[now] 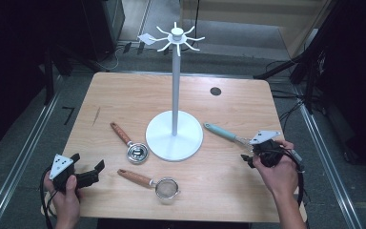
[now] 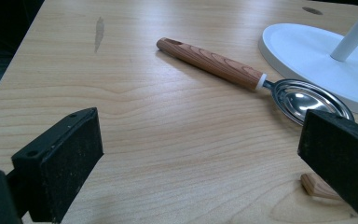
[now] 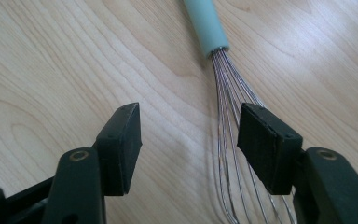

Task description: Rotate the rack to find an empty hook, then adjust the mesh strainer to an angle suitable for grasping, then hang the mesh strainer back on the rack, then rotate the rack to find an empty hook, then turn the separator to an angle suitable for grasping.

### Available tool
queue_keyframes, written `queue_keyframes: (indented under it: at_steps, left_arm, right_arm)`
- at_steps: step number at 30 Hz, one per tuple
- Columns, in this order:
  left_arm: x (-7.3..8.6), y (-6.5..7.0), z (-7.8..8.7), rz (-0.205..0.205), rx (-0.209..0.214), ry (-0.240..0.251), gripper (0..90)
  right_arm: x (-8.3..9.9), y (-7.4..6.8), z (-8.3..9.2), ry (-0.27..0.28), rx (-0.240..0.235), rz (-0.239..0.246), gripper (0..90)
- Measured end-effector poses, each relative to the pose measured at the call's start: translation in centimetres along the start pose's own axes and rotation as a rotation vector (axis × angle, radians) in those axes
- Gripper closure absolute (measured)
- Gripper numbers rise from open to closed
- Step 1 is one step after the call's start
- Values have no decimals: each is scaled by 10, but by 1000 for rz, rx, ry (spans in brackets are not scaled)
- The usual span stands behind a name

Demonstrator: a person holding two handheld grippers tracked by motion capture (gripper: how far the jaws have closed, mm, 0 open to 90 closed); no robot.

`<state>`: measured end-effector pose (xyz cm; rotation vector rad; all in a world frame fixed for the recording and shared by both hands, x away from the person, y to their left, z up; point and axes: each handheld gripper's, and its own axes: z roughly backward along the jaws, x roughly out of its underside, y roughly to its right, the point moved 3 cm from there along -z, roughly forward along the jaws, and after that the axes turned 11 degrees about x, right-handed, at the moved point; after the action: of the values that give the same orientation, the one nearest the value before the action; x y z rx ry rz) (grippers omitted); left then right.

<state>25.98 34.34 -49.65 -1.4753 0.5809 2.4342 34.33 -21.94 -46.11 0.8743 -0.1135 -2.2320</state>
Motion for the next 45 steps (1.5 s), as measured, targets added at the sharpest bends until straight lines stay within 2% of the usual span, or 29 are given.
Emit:
queue_keyframes:
  at_steps: [4,5,12,16,28,30,33,37,39,45]
  left_arm:
    - [0,0,0,-1,0,2,1]
    - [0,0,0,-1,0,1,1]
    - [0,0,0,-1,-1,3,1]
    - [0,0,0,0,-1,3,1]
    - [0,0,0,1,1,3,1]
    - [0,0,0,0,0,1,1]
    - [0,0,0,0,1,3,1]
    - [0,0,0,-1,4,4,1]
    - [0,0,1,0,3,5,1]
    - [0,0,0,2,6,5,1]
  right_arm:
    - [-10,0,-3,-19,-4,20,413]
    - [-15,1,-6,-25,3,38,417]
    - [-26,6,-15,-56,-17,48,456]
    - [-36,13,-22,-73,-11,62,461]
    - [-57,19,-38,-106,-12,88,470]
    - [-60,20,-40,-113,-24,89,470]
    - [-69,20,-42,-139,-24,130,477]
    - [-77,23,-48,-173,-43,154,503]
    - [-79,24,-51,-190,-63,164,506]
    - [-85,26,-57,-228,-77,182,514]
